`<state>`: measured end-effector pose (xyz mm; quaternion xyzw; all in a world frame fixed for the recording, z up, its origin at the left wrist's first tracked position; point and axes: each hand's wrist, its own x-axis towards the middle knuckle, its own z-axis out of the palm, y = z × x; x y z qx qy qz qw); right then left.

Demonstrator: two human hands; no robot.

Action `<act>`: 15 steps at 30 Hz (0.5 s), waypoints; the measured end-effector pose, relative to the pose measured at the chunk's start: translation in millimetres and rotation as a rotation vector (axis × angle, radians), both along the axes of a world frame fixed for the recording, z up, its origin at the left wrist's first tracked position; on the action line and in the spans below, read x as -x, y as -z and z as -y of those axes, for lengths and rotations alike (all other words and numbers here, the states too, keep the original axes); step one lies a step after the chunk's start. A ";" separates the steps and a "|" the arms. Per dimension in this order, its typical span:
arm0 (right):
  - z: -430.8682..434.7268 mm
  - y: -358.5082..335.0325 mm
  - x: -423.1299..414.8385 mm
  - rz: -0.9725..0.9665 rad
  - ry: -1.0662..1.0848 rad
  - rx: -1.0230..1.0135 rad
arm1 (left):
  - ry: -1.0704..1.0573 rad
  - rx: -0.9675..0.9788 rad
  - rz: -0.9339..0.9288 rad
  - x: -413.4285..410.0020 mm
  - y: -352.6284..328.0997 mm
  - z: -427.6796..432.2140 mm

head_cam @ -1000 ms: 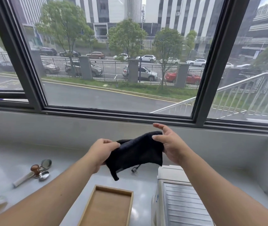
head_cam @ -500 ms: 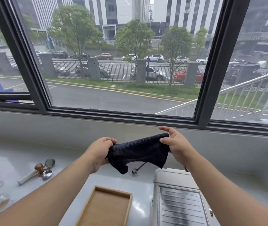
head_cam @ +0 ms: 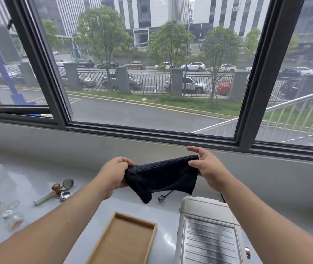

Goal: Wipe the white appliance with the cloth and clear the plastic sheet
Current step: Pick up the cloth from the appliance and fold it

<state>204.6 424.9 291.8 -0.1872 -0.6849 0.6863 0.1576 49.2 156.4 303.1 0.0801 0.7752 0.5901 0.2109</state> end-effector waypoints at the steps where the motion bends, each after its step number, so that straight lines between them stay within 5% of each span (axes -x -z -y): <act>1: 0.9 -0.5 1.2 0.003 -0.006 -0.009 | 0.010 0.008 -0.004 -0.6 0.3 2.1; 10: 13.1 -3.6 14.3 0.114 -0.045 -0.259 | 0.122 0.291 -0.327 9.7 1.9 25.6; 15: 20.2 -4.5 25.1 0.123 -0.013 -0.306 | 0.039 0.179 -0.186 30.9 -0.6 36.7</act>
